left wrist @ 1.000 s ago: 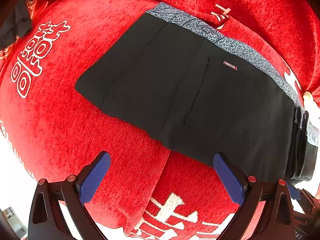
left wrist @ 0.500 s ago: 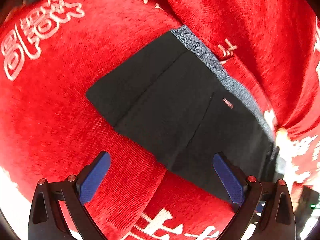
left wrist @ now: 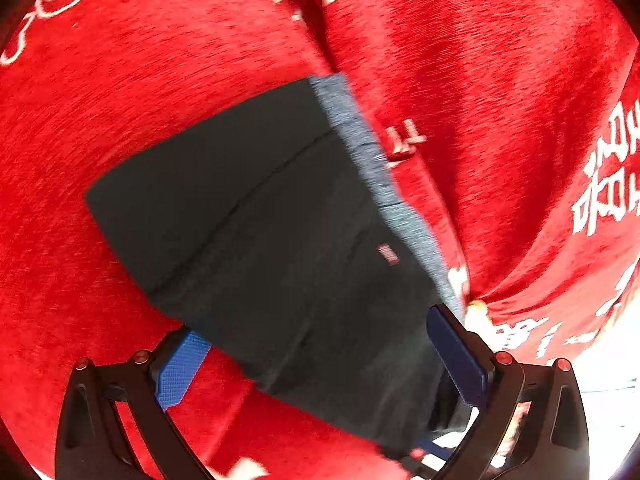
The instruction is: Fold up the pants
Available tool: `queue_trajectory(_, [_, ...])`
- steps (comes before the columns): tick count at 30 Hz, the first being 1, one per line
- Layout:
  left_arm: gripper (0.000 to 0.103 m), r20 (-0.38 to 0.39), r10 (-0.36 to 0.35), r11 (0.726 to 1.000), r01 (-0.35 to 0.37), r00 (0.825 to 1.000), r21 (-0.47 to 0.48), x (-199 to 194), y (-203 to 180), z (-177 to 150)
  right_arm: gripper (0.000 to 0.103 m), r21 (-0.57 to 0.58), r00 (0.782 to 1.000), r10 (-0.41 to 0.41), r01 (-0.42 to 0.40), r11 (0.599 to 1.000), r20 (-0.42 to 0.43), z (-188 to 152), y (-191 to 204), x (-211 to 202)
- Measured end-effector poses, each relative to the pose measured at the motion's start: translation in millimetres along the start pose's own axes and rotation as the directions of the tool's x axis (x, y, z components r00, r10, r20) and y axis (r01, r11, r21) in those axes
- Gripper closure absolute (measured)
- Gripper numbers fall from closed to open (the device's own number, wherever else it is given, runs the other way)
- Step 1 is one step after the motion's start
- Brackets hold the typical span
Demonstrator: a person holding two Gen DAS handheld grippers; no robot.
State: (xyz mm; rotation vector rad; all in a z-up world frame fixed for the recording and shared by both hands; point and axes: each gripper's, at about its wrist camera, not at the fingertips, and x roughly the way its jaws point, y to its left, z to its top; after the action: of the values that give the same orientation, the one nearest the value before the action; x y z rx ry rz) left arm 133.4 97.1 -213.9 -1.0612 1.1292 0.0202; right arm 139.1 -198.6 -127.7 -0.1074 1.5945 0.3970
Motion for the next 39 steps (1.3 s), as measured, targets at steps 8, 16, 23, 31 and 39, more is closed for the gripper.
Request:
queue_trajectory(8, [0.012, 0.018, 0.08, 0.997, -0.08, 0.997, 0.004, 16.7, -4.7, 8.6, 0.036, -0.023, 1.0, 0.008, -0.008, 1.0, -0.004, 0.3, 2.7, -3.0])
queue_trajectory(16, [0.07, 0.292, 0.455, 0.711, -0.541, 0.841, 0.45, 14.3, -84.4, -26.7, 0.035, -0.027, 0.983, 0.15, -0.148, 0.989, 0.102, 44.0, -7.2, -68.4])
queue_trajectory(23, [0.07, 0.544, 0.442, 0.297, -0.688, 0.713, 0.662, 25.3, -128.5, -77.3, 0.024, -0.106, 0.937, 0.346, -0.34, 0.934, 0.049, 144.8, 34.7, -85.3])
queue_trajectory(31, [0.07, 0.572, 0.435, 0.226, -0.699, 0.695, 0.678, 31.0, -128.4, -85.8, 0.024, -0.314, 0.932, 0.311, -0.355, 0.881, -0.185, 192.5, 152.7, -17.9])
queue_trajectory(39, [0.07, 0.559, 0.432, 0.246, -0.689, 0.707, 0.681, 31.2, -125.2, -87.0, 0.082, -0.314, 0.938, 0.255, -0.322, 0.893, -0.235, 193.7, 161.3, 13.9])
